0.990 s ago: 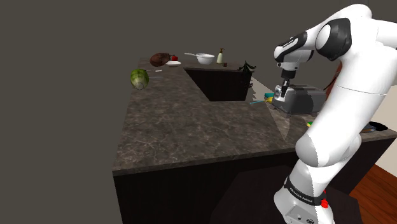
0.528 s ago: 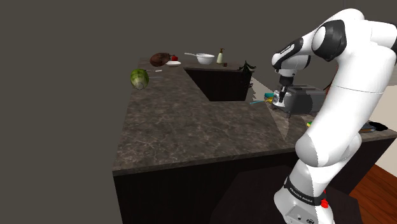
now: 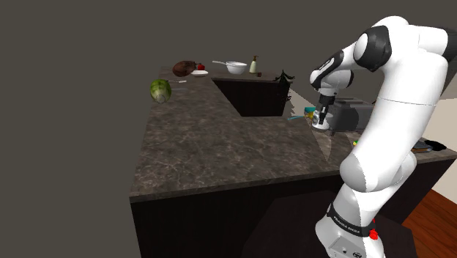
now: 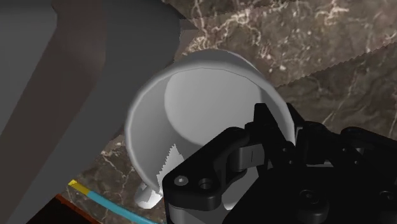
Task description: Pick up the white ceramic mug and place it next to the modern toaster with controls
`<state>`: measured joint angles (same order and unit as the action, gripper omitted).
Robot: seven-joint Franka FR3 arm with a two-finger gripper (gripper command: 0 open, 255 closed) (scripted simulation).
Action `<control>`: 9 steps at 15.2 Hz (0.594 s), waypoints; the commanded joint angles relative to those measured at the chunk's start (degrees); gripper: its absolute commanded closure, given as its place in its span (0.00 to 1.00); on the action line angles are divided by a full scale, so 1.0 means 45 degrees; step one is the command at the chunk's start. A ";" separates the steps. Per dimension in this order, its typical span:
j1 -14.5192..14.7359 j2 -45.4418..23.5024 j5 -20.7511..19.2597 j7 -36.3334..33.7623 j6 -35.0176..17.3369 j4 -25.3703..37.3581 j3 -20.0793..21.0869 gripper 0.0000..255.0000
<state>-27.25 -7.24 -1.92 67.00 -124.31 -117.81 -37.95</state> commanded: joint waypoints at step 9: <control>-0.0185 -0.0866 0.0625 0.0333 -0.1288 -0.0576 0.0138 1.00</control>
<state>-28.06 -11.01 0.79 68.47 -129.90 -120.33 -37.36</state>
